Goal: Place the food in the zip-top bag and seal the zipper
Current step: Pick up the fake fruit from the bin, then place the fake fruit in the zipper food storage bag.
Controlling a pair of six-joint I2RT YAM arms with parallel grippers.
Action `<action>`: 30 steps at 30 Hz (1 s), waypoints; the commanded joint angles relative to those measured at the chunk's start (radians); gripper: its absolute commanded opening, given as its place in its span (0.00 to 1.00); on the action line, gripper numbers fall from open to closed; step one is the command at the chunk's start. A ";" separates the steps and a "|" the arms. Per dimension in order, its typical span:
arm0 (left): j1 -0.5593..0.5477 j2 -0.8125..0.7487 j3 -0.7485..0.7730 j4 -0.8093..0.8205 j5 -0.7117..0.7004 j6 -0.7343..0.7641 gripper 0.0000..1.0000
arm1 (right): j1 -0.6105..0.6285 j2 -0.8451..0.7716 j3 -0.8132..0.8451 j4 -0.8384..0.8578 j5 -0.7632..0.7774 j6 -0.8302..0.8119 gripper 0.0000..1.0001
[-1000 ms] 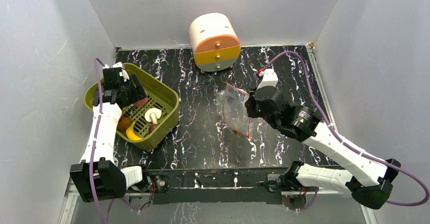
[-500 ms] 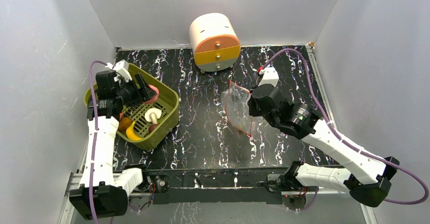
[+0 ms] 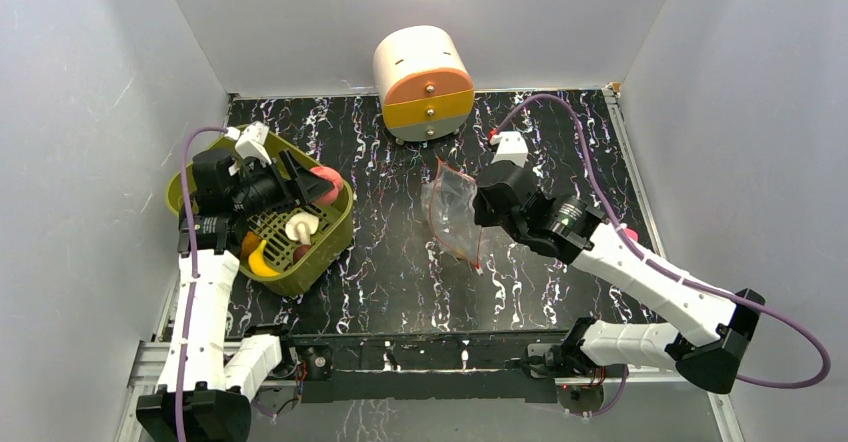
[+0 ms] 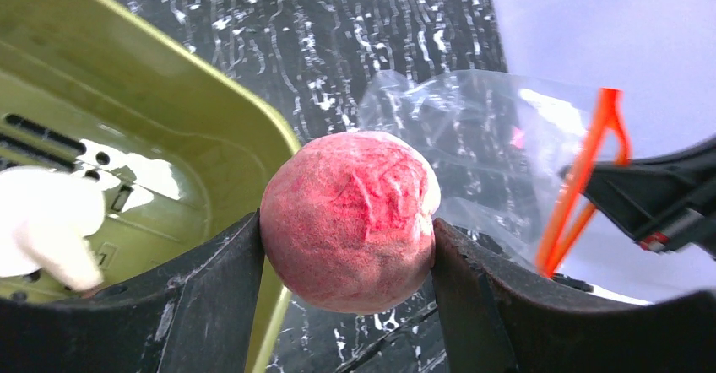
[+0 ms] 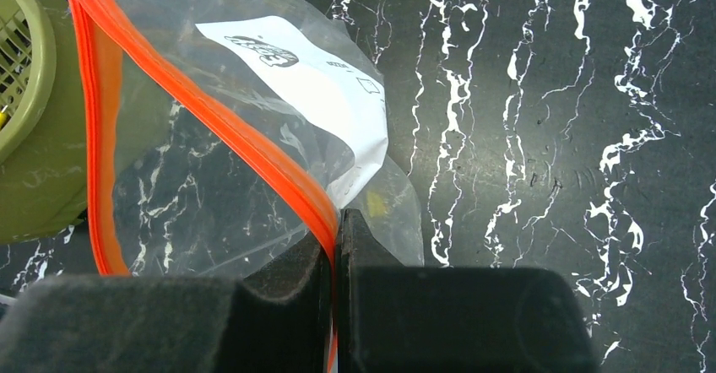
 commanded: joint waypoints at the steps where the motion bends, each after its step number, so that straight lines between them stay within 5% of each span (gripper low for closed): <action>1: -0.007 -0.064 -0.004 0.102 0.130 -0.086 0.35 | -0.003 0.013 0.044 0.071 0.008 0.026 0.00; 7: -0.037 -0.142 -0.072 0.287 0.187 -0.297 0.32 | -0.003 0.023 0.019 0.126 -0.007 0.053 0.00; 30: -0.386 -0.085 -0.157 0.577 0.069 -0.473 0.33 | -0.003 0.141 0.038 0.259 -0.153 0.118 0.00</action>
